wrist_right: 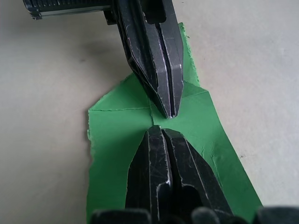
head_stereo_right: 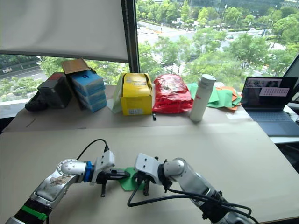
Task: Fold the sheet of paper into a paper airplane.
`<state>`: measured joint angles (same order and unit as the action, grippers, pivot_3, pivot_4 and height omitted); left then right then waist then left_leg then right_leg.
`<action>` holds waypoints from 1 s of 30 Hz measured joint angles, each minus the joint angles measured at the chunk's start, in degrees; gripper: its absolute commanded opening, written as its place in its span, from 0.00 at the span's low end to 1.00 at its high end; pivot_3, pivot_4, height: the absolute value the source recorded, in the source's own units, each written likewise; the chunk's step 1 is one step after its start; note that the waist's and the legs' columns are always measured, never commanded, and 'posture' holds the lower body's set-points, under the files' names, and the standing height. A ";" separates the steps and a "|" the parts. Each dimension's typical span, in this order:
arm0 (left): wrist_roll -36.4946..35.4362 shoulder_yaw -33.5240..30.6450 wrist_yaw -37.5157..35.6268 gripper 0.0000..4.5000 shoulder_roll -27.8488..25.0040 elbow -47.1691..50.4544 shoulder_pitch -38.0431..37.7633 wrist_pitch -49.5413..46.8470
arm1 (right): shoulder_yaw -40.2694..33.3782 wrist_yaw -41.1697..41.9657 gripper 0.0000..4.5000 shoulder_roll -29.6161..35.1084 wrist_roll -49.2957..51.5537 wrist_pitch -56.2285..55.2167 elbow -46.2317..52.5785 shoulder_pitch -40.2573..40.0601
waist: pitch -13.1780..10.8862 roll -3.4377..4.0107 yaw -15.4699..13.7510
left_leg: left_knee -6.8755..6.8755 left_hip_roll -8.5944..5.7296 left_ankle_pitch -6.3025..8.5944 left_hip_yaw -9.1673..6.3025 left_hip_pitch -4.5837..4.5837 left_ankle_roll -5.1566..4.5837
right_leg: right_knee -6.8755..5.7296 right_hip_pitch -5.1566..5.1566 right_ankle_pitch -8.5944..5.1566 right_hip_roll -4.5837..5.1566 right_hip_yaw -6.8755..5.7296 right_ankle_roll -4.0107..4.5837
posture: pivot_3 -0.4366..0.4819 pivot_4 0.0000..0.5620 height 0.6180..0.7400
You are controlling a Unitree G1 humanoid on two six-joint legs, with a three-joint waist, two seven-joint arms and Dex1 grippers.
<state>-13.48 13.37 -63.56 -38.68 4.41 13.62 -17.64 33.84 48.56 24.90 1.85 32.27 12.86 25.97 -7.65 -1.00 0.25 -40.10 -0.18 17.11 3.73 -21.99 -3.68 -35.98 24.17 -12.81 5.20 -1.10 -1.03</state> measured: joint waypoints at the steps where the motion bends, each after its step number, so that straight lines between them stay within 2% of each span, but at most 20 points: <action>1: 0.00 0.04 0.04 0.00 0.00 0.01 -0.01 0.00 | 0.10 0.00 0.00 0.01 -0.11 1.22 0.02 0.33 | 0.00 0.00 0.00 | 0.00 0.00 0.00 0.00 0.02 0.00 | 0.00 -0.01 0.00 0.00 -0.01 0.00 | 0.48 0.27 1.00; 10: 0.03 0.50 0.41 0.00 0.01 0.17 -0.54 -0.05 | -0.64 1.34 0.00 0.45 1.83 14.43 2.08 2.11 | 0.41 0.18 -0.84 | 0.11 -0.01 0.06 -0.02 0.35 -0.07 | 0.14 -0.10 0.00 0.13 -0.01 0.00 | 0.48 0.27 1.00; 18: 0.08 0.51 0.60 0.00 0.01 0.29 -0.79 -0.15 | -1.12 1.37 0.00 3.23 2.54 14.64 3.94 1.04 | 0.65 0.45 -1.11 | 0.19 -0.04 0.07 -0.03 0.34 -0.08 | 0.20 -0.10 0.00 0.28 0.01 0.01 | 0.48 0.27 1.00; 30: 0.19 0.58 0.61 0.00 -0.02 0.30 -0.95 -0.23 | -5.47 1.35 0.00 12.20 5.79 14.88 9.15 -4.20 | 0.95 0.43 -1.63 | 0.30 -0.05 0.11 -0.03 0.30 -0.10 | 0.40 -0.11 -0.10 0.42 0.04 0.18 | 0.48 0.27 1.00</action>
<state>-13.29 13.95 -62.96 -38.70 4.71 12.68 -17.87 28.38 49.91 37.09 7.63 47.16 22.01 21.77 -6.70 -0.57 -1.38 -39.80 -0.23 17.22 3.70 -21.70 -3.78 -35.57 24.07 -12.91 5.61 -1.06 -0.86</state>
